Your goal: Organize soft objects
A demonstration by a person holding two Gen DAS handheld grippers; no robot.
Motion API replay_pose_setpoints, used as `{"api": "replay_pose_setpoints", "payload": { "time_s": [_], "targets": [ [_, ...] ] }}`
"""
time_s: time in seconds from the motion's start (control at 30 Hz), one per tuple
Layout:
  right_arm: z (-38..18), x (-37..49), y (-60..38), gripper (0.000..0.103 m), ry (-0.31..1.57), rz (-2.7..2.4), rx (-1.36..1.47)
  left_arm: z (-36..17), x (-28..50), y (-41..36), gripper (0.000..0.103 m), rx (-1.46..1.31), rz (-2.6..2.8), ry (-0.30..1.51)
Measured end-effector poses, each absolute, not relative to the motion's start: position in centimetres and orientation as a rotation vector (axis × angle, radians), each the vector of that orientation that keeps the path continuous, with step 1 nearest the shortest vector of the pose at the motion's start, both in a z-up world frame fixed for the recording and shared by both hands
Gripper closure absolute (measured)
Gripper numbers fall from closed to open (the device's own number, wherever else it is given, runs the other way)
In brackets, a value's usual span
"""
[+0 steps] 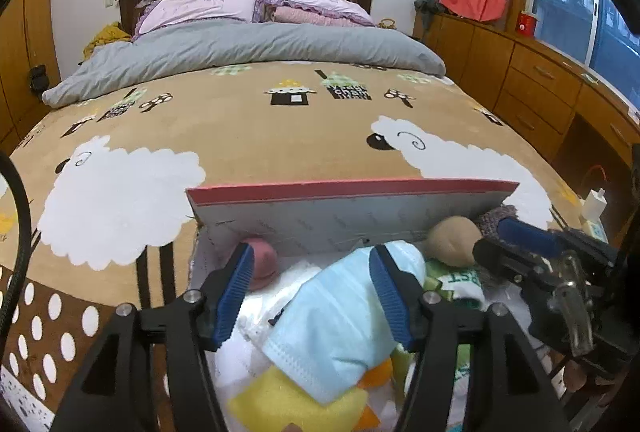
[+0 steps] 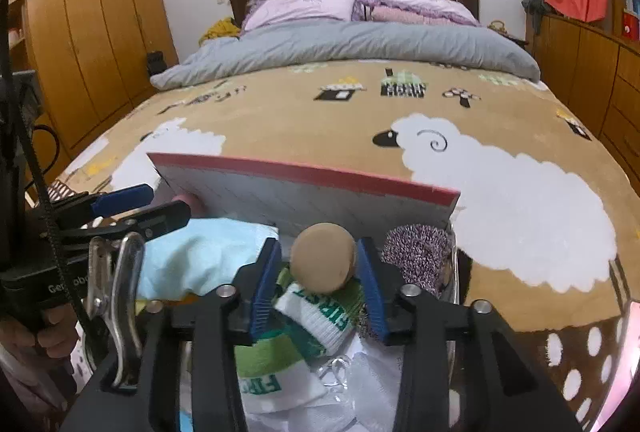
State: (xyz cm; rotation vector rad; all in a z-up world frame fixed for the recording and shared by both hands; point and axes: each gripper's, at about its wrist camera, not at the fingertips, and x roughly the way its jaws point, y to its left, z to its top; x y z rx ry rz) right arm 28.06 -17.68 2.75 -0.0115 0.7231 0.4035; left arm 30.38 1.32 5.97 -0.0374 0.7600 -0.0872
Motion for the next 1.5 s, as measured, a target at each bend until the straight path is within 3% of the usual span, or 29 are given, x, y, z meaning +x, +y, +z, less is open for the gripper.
{"api": "replay_pose_setpoints", "payload": {
  "time_s": [1.0,1.5],
  "targets": [
    [7.2,16.1,-17.5,0.058,0.692,0.397,0.024,10.0,17.9,1.9,0.038,-0.069,-0.049,0.732],
    [5.5,10.2,-17.5,0.058,0.712,0.363,0.039,7.8,12.1,1.8,0.037,-0.101,-0.048,0.769]
  ]
}}
